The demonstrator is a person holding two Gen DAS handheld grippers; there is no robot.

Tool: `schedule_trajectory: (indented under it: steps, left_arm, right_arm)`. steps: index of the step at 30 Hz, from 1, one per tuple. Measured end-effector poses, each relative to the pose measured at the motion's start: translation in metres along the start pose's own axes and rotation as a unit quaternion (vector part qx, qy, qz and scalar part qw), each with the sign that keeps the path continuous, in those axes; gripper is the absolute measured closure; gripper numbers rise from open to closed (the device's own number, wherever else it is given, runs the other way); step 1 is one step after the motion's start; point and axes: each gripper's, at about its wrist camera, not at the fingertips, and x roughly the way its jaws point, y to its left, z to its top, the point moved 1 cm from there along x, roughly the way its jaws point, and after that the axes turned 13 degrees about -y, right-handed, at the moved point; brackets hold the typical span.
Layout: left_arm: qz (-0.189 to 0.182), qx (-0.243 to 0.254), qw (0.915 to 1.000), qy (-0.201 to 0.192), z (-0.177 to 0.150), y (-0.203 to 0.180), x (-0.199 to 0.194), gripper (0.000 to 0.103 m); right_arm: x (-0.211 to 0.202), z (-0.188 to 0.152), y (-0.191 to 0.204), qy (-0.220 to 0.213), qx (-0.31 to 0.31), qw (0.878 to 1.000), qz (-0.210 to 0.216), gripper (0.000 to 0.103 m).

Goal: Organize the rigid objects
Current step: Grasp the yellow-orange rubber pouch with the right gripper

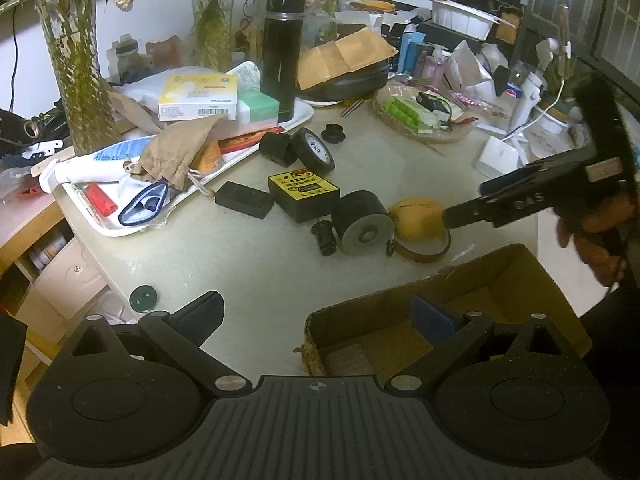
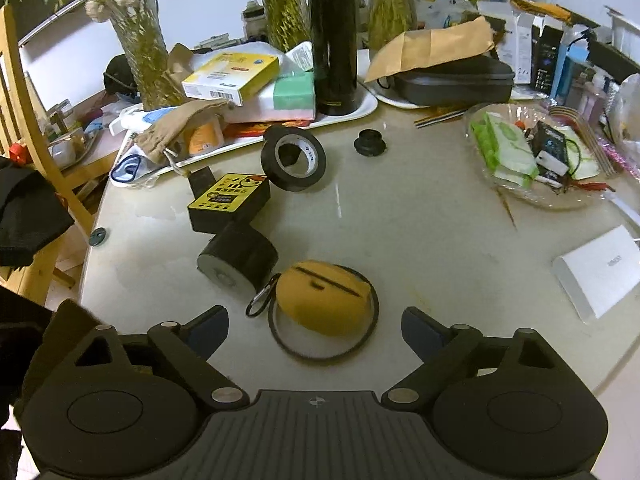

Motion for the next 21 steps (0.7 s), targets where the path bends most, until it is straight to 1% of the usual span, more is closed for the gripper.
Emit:
schedule_trajectory:
  steps: [2, 6, 13, 15, 17, 18, 21]
  left_arm:
    - [-0.002, -0.004, 1.0, 0.0, 0.0, 0.001, 0.0, 0.001]
    - [-0.007, -0.013, 0.9999, -0.002, 0.0, 0.004, 0.001, 0.001]
    - [-0.009, -0.025, 0.9996, -0.003, 0.0, 0.007, 0.001, 0.001]
    - [-0.01, -0.025, 0.9996, -0.003, 0.0, 0.007, 0.001, 0.001]
    - [-0.011, -0.024, 0.9996, -0.005, 0.001, 0.007, 0.001, 0.001]
    - [-0.011, -0.024, 0.9996, -0.005, 0.0, 0.007, 0.001, 0.001]
    - [-0.012, -0.025, 0.9996, -0.005, 0.0, 0.007, 0.002, 0.001]
  right_arm:
    - [0.01, 0.002, -0.001, 0.006, 0.002, 1.0, 0.004, 0.012]
    - [0.029, 0.005, -0.004, 0.02, 0.006, 1.0, 0.011, 0.012]
    - [0.057, 0.005, -0.005, 0.046, 0.007, 0.999, 0.011, 0.013]
    - [0.064, 0.004, -0.005, 0.056, 0.008, 0.998, -0.003, 0.02]
    - [0.071, 0.003, -0.006, 0.066, 0.018, 0.998, -0.006, 0.024]
    - [0.074, 0.002, -0.007, 0.071, 0.024, 0.997, -0.007, 0.029]
    - [0.075, -0.001, -0.004, 0.071, 0.024, 0.997, -0.013, 0.031]
